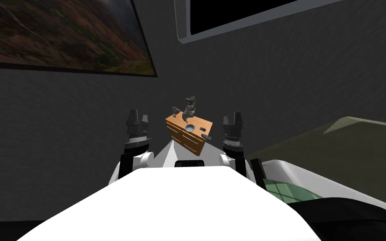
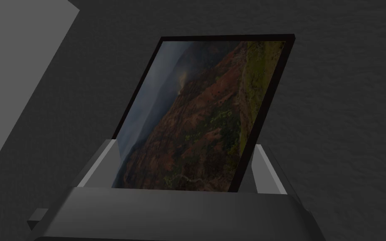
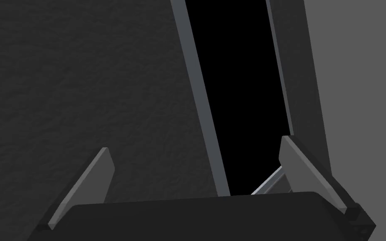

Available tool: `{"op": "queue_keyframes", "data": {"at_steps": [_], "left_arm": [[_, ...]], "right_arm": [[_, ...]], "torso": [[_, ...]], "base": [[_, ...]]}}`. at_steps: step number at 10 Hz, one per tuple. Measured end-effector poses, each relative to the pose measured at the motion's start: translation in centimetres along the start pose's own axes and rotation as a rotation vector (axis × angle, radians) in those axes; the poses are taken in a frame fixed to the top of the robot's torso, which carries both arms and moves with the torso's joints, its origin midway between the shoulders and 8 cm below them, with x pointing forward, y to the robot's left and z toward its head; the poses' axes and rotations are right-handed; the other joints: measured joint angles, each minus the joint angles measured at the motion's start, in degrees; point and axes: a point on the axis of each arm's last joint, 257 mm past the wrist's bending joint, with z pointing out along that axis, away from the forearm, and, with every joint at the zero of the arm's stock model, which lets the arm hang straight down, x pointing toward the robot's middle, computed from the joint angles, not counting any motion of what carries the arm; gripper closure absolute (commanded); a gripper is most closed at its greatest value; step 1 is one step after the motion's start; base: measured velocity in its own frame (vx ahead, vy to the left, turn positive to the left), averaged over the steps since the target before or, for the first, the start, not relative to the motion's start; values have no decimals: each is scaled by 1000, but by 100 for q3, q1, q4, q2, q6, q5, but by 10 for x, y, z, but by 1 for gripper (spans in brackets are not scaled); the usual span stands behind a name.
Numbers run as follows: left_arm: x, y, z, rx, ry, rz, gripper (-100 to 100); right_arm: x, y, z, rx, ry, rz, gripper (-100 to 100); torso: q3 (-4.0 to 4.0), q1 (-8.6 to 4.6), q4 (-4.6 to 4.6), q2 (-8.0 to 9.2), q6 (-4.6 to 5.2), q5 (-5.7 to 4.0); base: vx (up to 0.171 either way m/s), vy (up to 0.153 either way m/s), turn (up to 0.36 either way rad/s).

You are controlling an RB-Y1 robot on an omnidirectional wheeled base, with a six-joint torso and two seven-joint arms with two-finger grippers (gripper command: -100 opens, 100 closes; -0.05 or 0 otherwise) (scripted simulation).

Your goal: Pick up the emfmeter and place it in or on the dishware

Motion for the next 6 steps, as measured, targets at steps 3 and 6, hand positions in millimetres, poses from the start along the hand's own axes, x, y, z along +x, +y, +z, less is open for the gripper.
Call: {"op": "queue_keyframes", "data": {"at_steps": [3,6], "left_arm": [[0,0,0,0,0,0,0],[0,0,0,0,0,0,0]], "right_arm": [[30,-13,-7,26,102,5,-100],[68,-33,-27,61,226,18,-100]], "torso": [[-1,5,-1,-2,-1,1],[-3,11,-1,-6,-1,2]], "base": [[5,15,52],[14,32,77]]}}
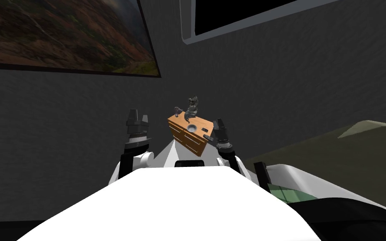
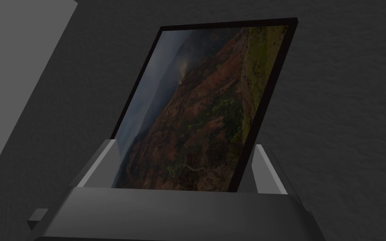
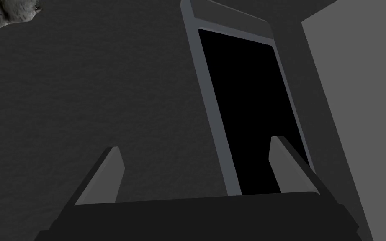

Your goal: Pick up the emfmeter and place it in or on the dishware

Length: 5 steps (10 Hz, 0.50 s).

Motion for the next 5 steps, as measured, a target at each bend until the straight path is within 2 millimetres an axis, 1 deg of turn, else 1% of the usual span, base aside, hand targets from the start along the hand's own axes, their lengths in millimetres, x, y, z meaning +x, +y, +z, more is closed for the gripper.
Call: {"op": "queue_keyframes", "data": {"at_steps": [2,3,5], "left_arm": [[0,0,0,0,0,0,0],[0,0,0,0,0,0,0],[0,0,0,0,0,0,0]], "right_arm": [[36,-11,-10,24,99,10,-100],[45,-16,-15,33,124,13,-100],[72,-27,-33,54,214,21,-100]], "torso": [[-2,4,-1,-4,0,1],[-2,-1,-1,-2,2,0],[-1,1,0,-1,1,0]], "base": [[24,31,50],[17,23,49],[21,38,76]]}}
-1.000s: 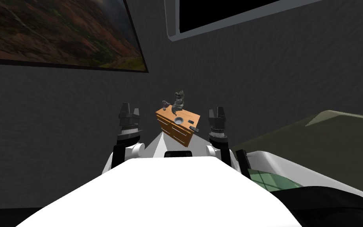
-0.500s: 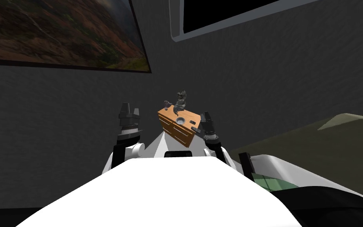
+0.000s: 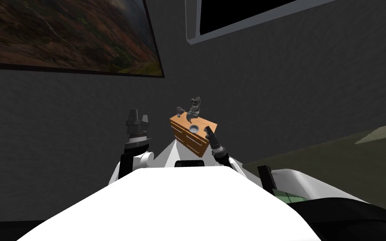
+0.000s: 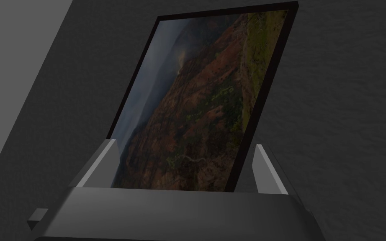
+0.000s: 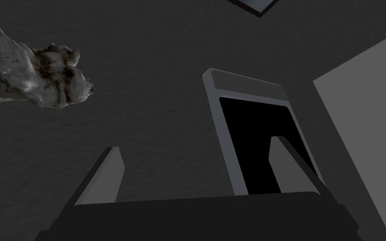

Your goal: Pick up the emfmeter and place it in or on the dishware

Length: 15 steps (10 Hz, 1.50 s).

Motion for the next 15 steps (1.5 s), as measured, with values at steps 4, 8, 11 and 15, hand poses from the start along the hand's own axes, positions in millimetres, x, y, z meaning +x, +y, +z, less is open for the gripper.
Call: {"op": "queue_keyframes", "data": {"at_steps": [4,8,11,15], "left_arm": [[0,0,0,0,0,0,0],[0,0,0,0,0,0,0],[0,0,0,0,0,0,0],[0,0,0,0,0,0,0]], "right_arm": [[65,-26,-24,51,180,11,-100],[116,-61,-81,131,371,8,-100],[141,-74,-114,182,482,-6,-100],[165,-106,-195,292,672,-45,-100]], "torso": [[1,1,0,1,1,1],[1,-4,0,2,1,0],[3,-9,1,5,2,-1],[1,-10,1,1,1,-2]], "base": [[15,28,52],[12,23,75],[11,12,68],[19,13,81]]}}
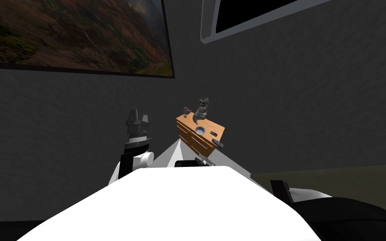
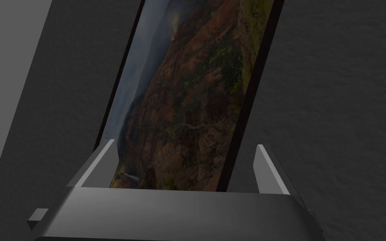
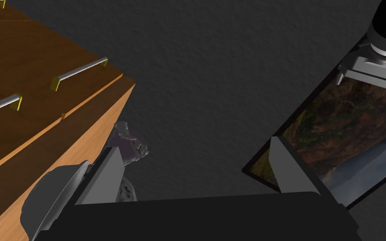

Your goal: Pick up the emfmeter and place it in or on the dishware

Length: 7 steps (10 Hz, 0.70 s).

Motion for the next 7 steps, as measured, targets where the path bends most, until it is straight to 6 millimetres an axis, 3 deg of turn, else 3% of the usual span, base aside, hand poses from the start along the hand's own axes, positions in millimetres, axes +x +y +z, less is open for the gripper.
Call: {"op": "queue_keyframes", "data": {"at_steps": [4,7], "left_arm": [[0,0,0,0,0,0,0],[0,0,0,0,0,0,0]], "right_arm": [[43,-39,-42,104,148,-35,-100],[64,-68,-80,188,254,-67,-100]], "torso": [[0,0,0,0,0,1],[0,-1,1,0,1,0]], "base": [[18,10,87],[21,10,106]]}}
